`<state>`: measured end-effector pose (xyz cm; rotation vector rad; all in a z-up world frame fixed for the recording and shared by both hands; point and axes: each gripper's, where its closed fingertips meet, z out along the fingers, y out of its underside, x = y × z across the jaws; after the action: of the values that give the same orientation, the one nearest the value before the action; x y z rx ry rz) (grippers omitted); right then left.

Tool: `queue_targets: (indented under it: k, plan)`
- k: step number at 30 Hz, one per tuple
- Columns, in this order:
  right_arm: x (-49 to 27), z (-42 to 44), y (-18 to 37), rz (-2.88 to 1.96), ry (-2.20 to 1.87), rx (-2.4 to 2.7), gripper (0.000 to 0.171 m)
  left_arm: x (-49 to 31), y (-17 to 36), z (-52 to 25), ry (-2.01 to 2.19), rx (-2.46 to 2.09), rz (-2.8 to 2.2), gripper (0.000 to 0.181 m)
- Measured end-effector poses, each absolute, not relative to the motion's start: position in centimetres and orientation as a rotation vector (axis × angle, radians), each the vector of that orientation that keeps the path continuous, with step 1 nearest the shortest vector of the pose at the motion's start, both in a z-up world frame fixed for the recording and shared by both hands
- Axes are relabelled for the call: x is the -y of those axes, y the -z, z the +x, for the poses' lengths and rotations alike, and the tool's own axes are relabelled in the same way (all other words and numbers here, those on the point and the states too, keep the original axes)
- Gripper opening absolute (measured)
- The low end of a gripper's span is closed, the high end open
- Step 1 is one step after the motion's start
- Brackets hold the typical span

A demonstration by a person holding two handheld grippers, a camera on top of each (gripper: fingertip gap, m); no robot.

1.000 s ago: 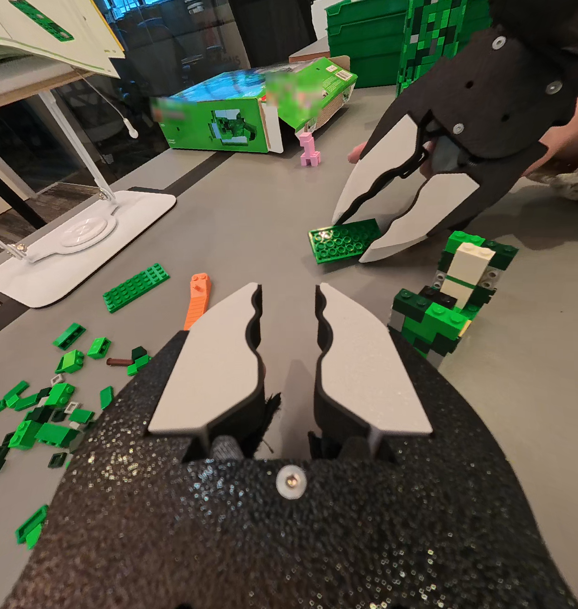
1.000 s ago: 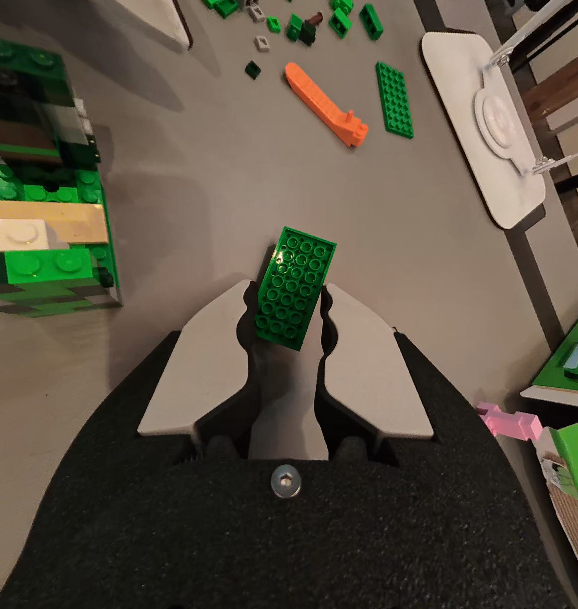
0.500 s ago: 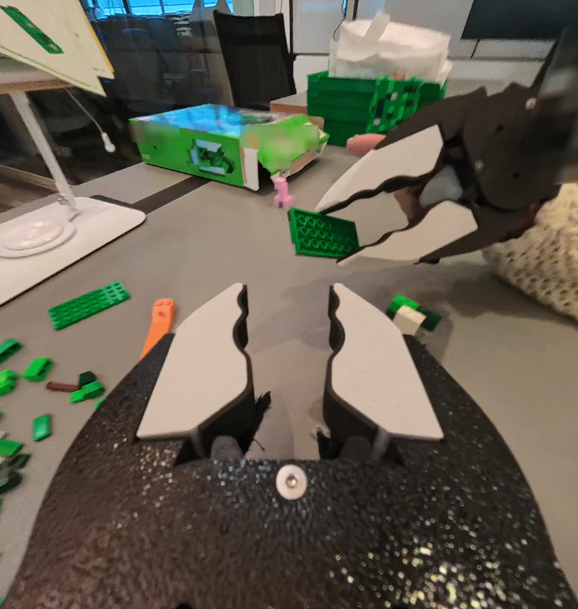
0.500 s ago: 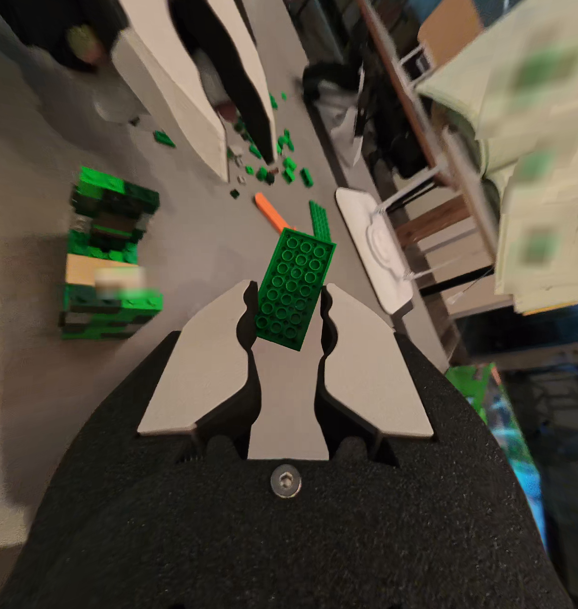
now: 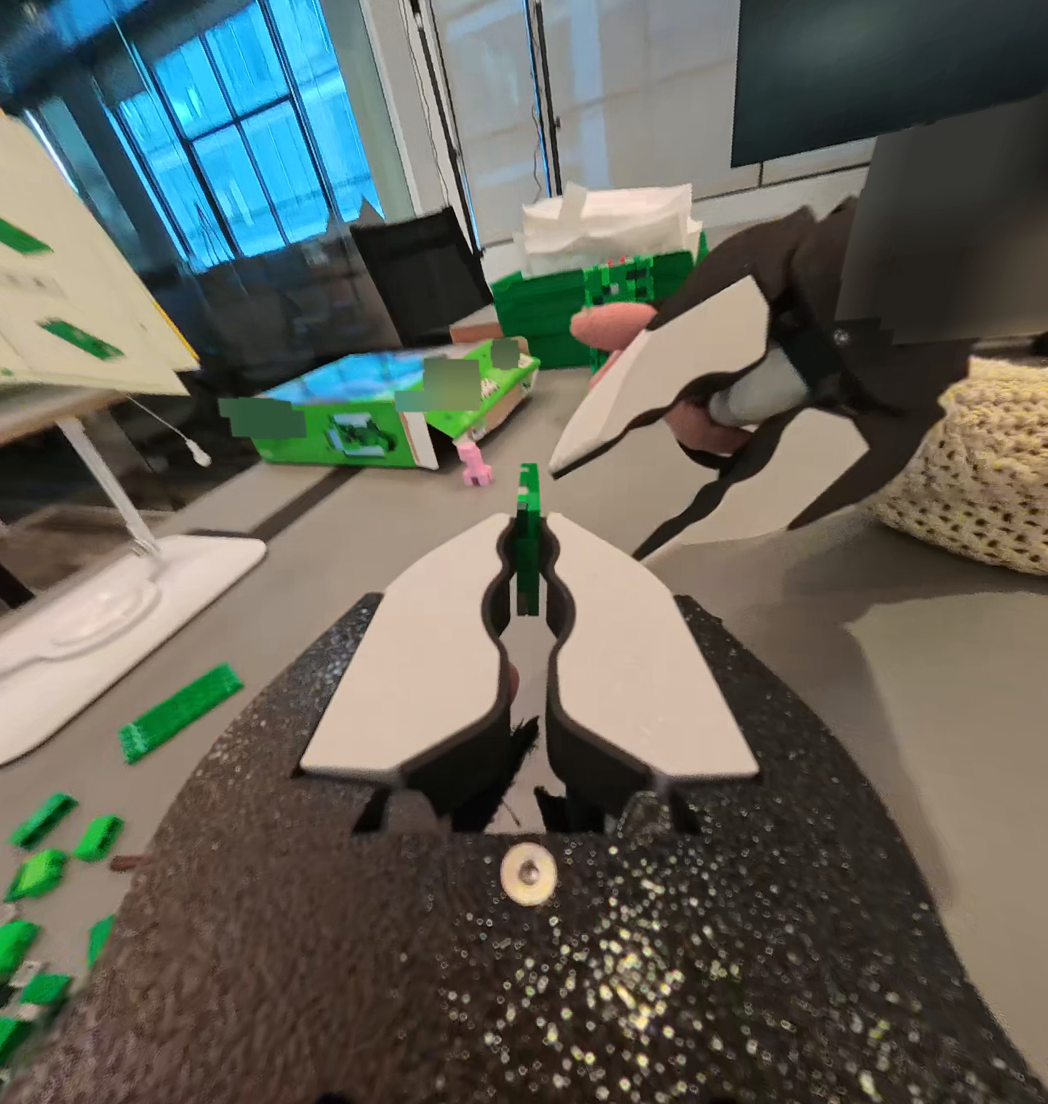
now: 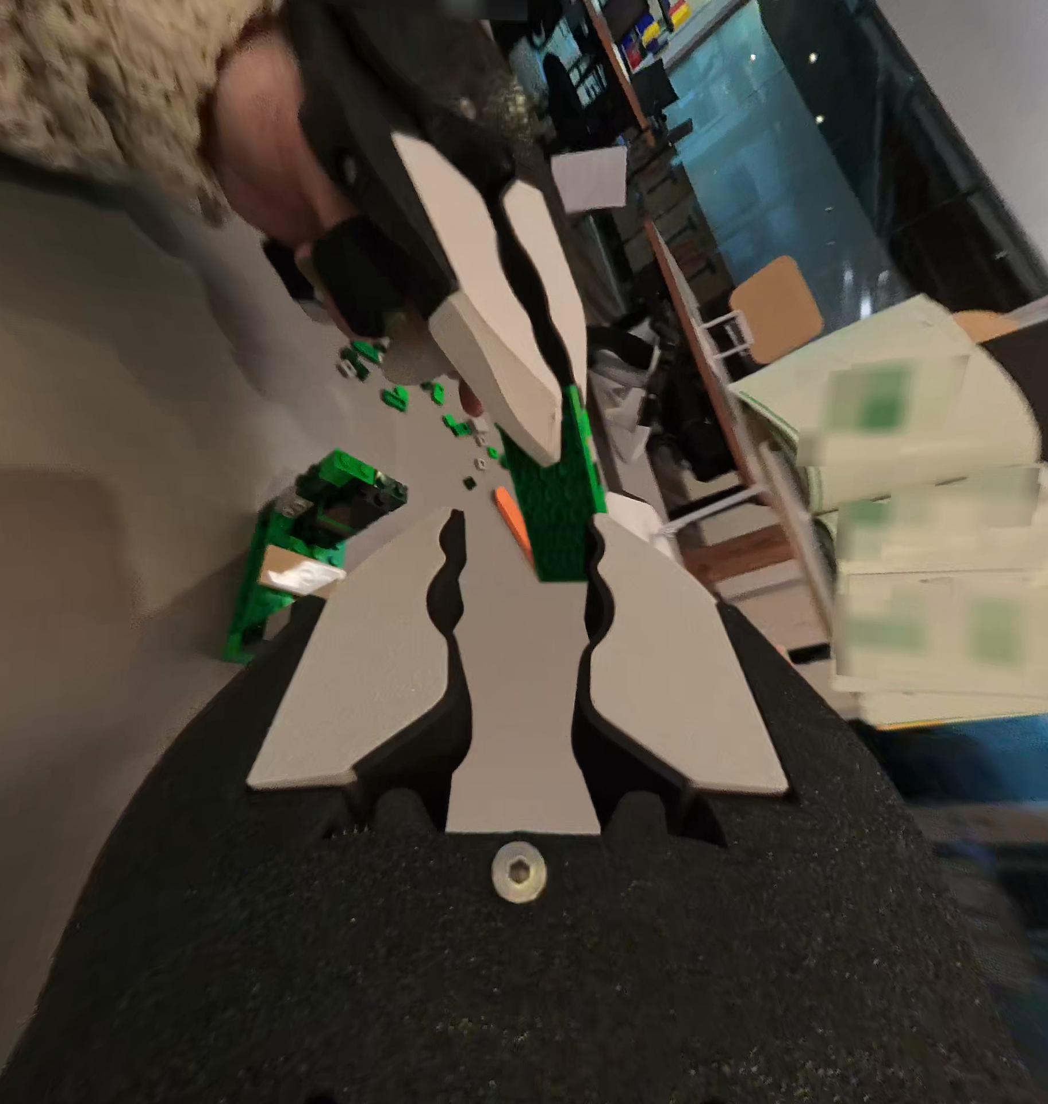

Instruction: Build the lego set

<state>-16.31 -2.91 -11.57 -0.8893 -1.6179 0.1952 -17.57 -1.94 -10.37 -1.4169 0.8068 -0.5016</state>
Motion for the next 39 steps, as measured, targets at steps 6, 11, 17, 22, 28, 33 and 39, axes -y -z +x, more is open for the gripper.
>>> queue_targets:
  k: [6, 11, 17, 22, 28, 33, 39]
  plan:
    - [3.7, -15.2, 10.1, -0.939, -0.547, 1.558, 0.038, 4.0, 9.3, -17.9, 0.609, -0.909, -1.267, 0.006]
    - [4.1, -15.3, 10.5, -0.958, -0.607, 1.582, 0.042, 5.1, 9.2, -17.6, 0.739, -0.949, -1.247, 0.006]
    - [4.4, -15.4, 10.7, -0.942, -0.62, 1.586, 0.015, 5.7, 9.9, -16.5, 0.743, -1.001, -1.256, 0.006]
    - [3.8, -15.4, 10.5, -0.778, -0.326, 1.553, 0.006, 4.8, 9.9, -16.9, 0.746, -0.925, -1.354, 0.049]
    - [3.8, -15.9, 10.9, -0.475, 0.162, 1.545, 0.006, 4.3, 10.4, -17.4, 0.797, -0.887, -1.456, 0.044]
    - [3.8, -15.9, 11.5, -0.387, 0.309, 1.576, 0.006, 4.0, 11.4, -17.4, 0.73, -0.917, -1.518, 0.049]
    - [4.3, -15.9, 11.8, -0.366, 0.299, 1.602, 0.006, 3.9, 12.2, -17.4, 0.639, -0.97, -1.529, 0.042]
